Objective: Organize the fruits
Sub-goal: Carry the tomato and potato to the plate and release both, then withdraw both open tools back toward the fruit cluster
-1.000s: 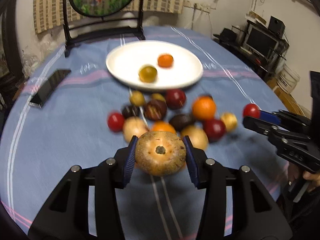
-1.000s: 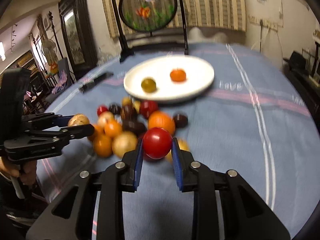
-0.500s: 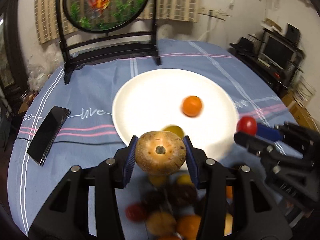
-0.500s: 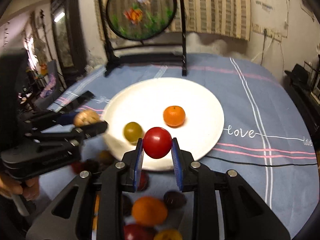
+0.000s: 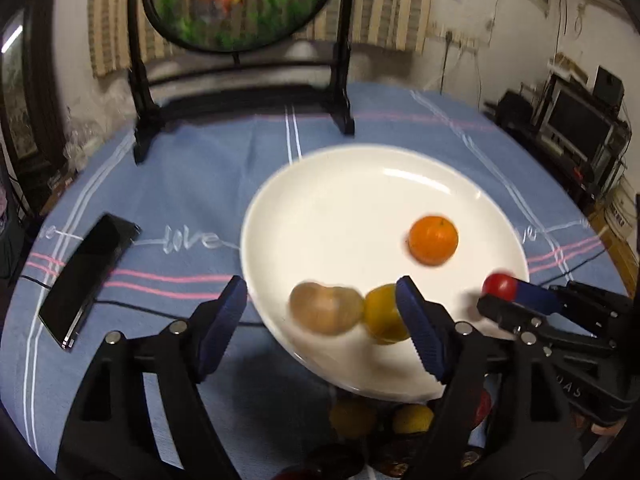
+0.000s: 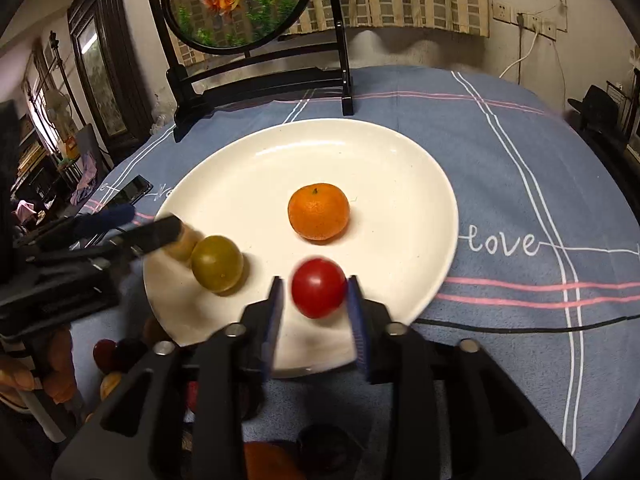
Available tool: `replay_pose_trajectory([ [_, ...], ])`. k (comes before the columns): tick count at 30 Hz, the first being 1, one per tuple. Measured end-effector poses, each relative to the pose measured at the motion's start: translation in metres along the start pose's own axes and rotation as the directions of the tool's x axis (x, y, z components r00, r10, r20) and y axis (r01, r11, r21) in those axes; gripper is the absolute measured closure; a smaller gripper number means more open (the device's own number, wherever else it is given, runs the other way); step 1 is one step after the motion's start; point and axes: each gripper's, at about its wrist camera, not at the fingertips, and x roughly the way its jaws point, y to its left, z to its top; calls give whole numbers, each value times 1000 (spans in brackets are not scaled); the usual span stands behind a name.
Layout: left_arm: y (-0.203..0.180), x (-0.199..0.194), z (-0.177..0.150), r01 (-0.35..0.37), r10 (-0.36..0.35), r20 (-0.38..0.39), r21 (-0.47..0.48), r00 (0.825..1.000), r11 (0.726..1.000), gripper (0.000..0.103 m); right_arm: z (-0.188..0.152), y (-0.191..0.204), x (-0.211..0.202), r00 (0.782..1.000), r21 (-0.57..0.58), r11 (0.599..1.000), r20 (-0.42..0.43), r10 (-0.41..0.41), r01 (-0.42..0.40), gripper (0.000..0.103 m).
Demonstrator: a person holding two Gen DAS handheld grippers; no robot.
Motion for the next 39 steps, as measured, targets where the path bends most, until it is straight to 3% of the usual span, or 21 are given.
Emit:
replay_pose_trajectory([
  [1, 0, -1, -1, 5, -5, 0, 2, 1000, 1000, 23, -2, 0, -5, 1000, 7, 1000, 14, -5, 5, 49],
  [6, -2, -3, -7, 3, -3, -12, 10, 1000, 1000, 21, -3, 3, -19, 998, 14, 1000, 58, -2, 1, 47],
  [9, -3, -1, -11, -16, 16, -19, 23, 1000, 1000, 13, -3, 4, -24, 997, 15, 1000, 78, -12, 11, 43],
  [23, -2, -2, -16, 8, -8, -53, 6, 999, 1000, 13, -8, 5, -20, 999, 8, 1000, 47, 5, -5, 42],
  [30, -8, -28, -44, -18, 20, -26, 67, 999, 998, 12, -11, 6, -25, 998, -11, 1000, 61, -8, 9, 42],
  [34, -6, -50, -62, 37, -36, -24, 72, 999, 997, 11, -17, 11, -28, 997, -50, 998, 73, -18, 22, 42],
  [39, 0, -77, -72, 40, -41, 13, 38, 999, 998, 11, -28, 6, -31, 997, -51, 999, 71, -6, 10, 42],
])
